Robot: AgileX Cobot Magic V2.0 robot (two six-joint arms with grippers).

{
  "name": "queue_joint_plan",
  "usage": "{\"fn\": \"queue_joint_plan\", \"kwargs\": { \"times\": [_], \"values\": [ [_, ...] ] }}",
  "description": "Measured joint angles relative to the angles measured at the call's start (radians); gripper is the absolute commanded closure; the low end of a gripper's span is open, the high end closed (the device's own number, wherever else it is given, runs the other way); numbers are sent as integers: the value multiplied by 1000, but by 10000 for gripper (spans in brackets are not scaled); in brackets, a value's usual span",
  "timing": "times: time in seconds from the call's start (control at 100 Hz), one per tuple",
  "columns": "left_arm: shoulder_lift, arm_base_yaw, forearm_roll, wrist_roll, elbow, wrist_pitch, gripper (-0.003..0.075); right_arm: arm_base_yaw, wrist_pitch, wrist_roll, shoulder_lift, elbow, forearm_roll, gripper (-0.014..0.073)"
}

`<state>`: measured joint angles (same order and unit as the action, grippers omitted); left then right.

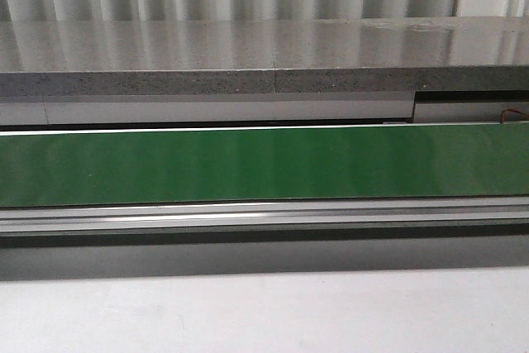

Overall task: Move button from right to left
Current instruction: 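Lower the button onto the belt end and open the right gripper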

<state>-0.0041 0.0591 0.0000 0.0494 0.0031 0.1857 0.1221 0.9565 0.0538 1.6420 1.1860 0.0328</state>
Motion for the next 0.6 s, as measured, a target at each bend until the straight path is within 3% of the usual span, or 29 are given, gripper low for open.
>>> {"fn": "queue_joint_plan", "kwargs": {
  "times": [0.23,0.33,0.4,0.6],
  "values": [
    [0,0,0,0,0,0,741,0,-8,0,0,0,15,46],
    [0,0,0,0,0,0,741,-2,-8,0,-27,0,22,104],
    [0,0,0,0,0,0,741,-12,-8,0,-64,0,24,189],
    [0,0,0,0,0,0,741,-69,-1,0,-207,0,26,548]
  ]
}}
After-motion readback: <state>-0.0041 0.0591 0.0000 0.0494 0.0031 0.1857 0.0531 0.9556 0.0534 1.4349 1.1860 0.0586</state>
